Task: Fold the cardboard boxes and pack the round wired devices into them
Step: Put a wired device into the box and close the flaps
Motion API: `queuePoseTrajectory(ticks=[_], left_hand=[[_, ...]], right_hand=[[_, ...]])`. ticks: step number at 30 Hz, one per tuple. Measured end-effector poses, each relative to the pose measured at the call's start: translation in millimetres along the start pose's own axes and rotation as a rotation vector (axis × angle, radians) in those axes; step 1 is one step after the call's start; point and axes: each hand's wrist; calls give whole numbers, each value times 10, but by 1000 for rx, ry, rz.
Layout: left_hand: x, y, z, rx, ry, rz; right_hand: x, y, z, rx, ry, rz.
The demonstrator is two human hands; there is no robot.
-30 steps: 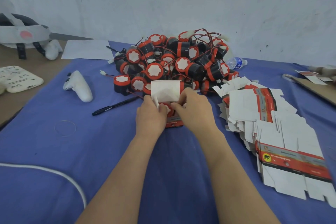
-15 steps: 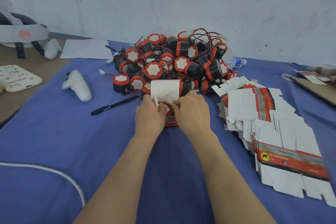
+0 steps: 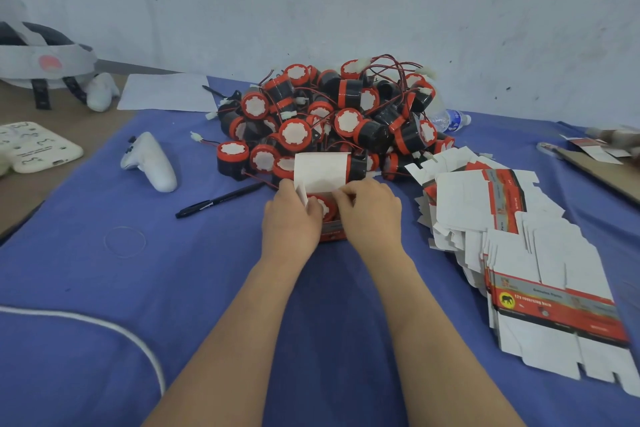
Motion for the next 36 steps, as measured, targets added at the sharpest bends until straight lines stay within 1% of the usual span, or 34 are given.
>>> queuePoseTrajectory(ticks=[6, 11, 14, 20, 24, 32, 34, 36], left_hand=[[-6, -4, 7, 11, -8, 23], [-10, -1, 11, 2, -9, 24], [-10, 0, 11, 7, -13, 29], [-13, -2, 9, 20, -10, 23], [-9, -2, 8, 18, -7, 14], [-17, 6, 18, 31, 6, 20], [-22, 8, 23, 25, 24, 21], [-27, 13, 35, -3, 50, -34]], right_hand=[[-73, -12, -19, 113, 19, 26], [-91, 21, -16, 149, 153, -178], [-72, 19, 0, 155, 128, -142], [-19, 1, 30, 74, 73, -137], [-48, -37, 10, 61, 30, -139], [-104, -32, -11, 84, 266, -329], [-115, -43, -32, 75, 302, -383], [-129, -36, -46, 81, 303, -357]])
Point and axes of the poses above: each hand's wrist, its own z-axis away from the middle knuckle, its own y-axis out of the palm, x = y × z, and after that the axes turned 2 degrees about -z, right-handed
